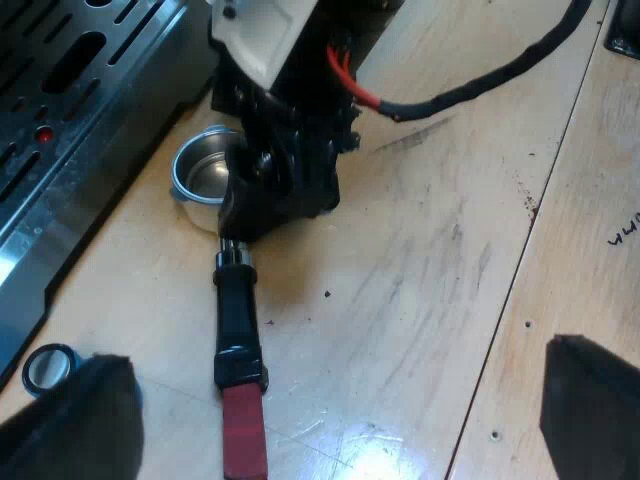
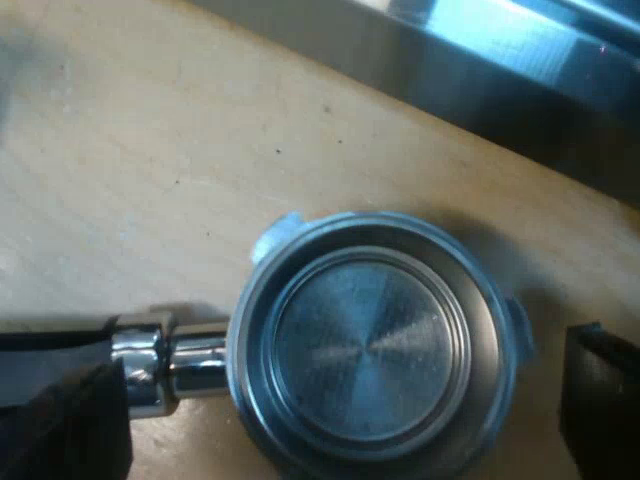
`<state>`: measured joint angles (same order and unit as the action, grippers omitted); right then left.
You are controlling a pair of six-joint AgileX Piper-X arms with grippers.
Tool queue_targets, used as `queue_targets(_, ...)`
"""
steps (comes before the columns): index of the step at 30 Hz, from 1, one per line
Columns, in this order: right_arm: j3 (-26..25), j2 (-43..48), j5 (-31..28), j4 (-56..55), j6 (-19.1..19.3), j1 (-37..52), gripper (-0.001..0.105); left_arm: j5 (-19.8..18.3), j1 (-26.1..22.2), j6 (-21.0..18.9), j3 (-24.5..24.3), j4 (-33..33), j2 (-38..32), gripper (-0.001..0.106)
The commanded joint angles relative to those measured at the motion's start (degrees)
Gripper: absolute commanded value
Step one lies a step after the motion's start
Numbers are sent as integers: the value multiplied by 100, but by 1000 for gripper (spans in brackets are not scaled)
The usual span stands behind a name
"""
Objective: Put the handle in the coffee machine
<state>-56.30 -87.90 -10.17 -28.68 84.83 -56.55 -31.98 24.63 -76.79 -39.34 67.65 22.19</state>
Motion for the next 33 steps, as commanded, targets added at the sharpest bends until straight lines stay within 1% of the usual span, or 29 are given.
queue_targets(1,-38,-123,-20,113,155,33,87,10,36,-3,-18,-23,-26,82)
queue_targets(4,-38,-218,-20,239,283,33,87,10,36,-3,-18,-23,-26,82)
queue_targets(8,-38,-335,-20,295,289,33,87,10,36,-3,-18,-23,-26,82)
queue_targets(11,-38,-350,24,295,312,33,84,10,36,-3,-18,-23,-26,82)
queue_targets(12,-38,-350,37,295,359,33,73,10,36,-3,-18,-23,-26,82)
queue_targets(13,-38,-350,36,295,368,33,66,10,36,-3,-18,-23,-26,82)
queue_targets(14,-38,-350,36,295,367,33,56,10,36,-3,-18,-23,-26,82)
queue_targets(15,-38,-350,36,295,367,33,44,10,36,-3,-18,-23,-26,82)
queue_targets(16,-38,-350,36,295,367,33,39,10,36,-3,-18,-23,-26,82)
queue_targets(17,-38,-350,91,295,367,33,25,10,36,-3,-18,-23,-26,82)
queue_targets(18,-38,-350,137,295,367,33,15,10,36,-3,-18,-23,-26,82)
queue_targets(19,-38,-350,137,295,367,33,15,10,36,-3,-18,-23,-26,82)
queue_targets(21,-38,-330,205,295,367,33,6,10,36,-3,-18,-23,-26,82)
queue_targets(22,-38,-296,329,295,361,33,0,10,36,-3,-18,-23,-26,82)
queue_targets(23,-38,-200,412,277,360,33,0,10,36,-3,-18,-23,-26,82)
queue_targets(26,-38,-88,412,237,297,33,0,10,36,-3,-18,-76,-26,82)
queue_targets(28,-38,0,412,155,121,33,0,10,36,-3,-18,-136,-26,82)
queue_targets(30,-38,123,412,-40,-183,33,0,10,36,-3,-1,-241,-26,82)
queue_targets(31,-38,156,412,-91,-258,33,0,10,36,-3,9,-270,-26,82)
queue_targets(33,-38,275,429,-271,-432,33,0,10,36,105,60,-353,-26,82)
